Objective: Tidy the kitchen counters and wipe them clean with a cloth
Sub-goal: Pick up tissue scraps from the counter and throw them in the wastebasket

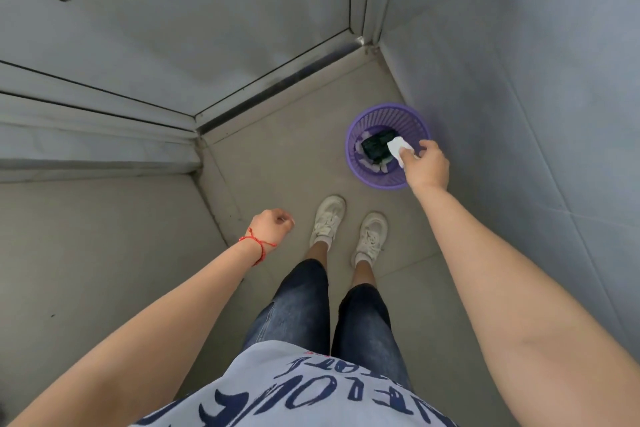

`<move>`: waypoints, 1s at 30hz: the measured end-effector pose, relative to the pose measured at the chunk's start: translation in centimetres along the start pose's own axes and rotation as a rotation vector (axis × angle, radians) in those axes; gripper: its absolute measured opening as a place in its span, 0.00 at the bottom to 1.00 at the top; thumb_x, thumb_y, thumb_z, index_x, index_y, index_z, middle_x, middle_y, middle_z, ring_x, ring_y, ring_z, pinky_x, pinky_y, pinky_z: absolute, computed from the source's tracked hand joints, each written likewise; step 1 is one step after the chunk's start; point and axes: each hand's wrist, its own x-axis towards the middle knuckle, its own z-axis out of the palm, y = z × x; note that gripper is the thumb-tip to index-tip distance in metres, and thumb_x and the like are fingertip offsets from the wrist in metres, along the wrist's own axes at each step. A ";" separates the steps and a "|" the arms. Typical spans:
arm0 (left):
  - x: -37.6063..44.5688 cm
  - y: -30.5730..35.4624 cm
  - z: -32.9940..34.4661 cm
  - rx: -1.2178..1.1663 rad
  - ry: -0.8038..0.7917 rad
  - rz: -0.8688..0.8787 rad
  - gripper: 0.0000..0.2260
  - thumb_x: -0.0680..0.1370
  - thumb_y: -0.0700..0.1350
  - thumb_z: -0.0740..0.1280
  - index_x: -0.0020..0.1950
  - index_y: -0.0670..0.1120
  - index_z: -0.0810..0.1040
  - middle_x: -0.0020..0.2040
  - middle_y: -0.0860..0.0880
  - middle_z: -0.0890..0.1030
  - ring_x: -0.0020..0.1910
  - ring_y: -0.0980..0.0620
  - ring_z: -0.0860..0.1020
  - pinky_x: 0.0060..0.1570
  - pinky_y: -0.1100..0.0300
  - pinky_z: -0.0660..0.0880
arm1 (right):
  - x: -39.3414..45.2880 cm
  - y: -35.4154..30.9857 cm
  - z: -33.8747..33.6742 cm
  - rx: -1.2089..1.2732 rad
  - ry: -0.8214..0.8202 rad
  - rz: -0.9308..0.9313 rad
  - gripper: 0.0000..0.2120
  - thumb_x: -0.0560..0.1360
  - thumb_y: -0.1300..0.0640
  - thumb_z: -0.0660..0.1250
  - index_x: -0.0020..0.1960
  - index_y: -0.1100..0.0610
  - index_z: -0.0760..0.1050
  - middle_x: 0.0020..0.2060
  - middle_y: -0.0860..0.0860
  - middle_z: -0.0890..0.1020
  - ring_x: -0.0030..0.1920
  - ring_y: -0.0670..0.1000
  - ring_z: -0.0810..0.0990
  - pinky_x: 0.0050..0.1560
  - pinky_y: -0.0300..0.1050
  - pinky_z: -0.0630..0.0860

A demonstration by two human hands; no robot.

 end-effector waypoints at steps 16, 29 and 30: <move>-3.8 -0.3 -4.0 0.055 0.012 0.052 0.11 0.77 0.43 0.62 0.55 0.40 0.79 0.53 0.40 0.82 0.54 0.43 0.79 0.55 0.58 0.72 | -8.5 3.7 -5.7 0.001 -0.012 0.125 0.18 0.78 0.54 0.60 0.63 0.63 0.72 0.59 0.60 0.79 0.60 0.60 0.75 0.59 0.48 0.69; -8.1 -2.9 -6.6 -0.405 0.209 -0.030 0.10 0.77 0.41 0.60 0.51 0.41 0.79 0.48 0.41 0.82 0.50 0.43 0.79 0.57 0.53 0.74 | -10.4 -0.6 -7.5 -0.200 -0.268 -0.117 0.15 0.77 0.56 0.62 0.61 0.63 0.74 0.57 0.59 0.80 0.59 0.59 0.76 0.58 0.47 0.70; -8.7 -3.4 -6.1 -0.461 0.232 -0.054 0.09 0.77 0.41 0.60 0.49 0.41 0.79 0.46 0.41 0.82 0.48 0.44 0.79 0.57 0.53 0.74 | -10.2 -1.1 -7.5 -0.239 -0.304 -0.150 0.15 0.77 0.56 0.61 0.61 0.62 0.74 0.58 0.59 0.79 0.59 0.59 0.76 0.58 0.47 0.70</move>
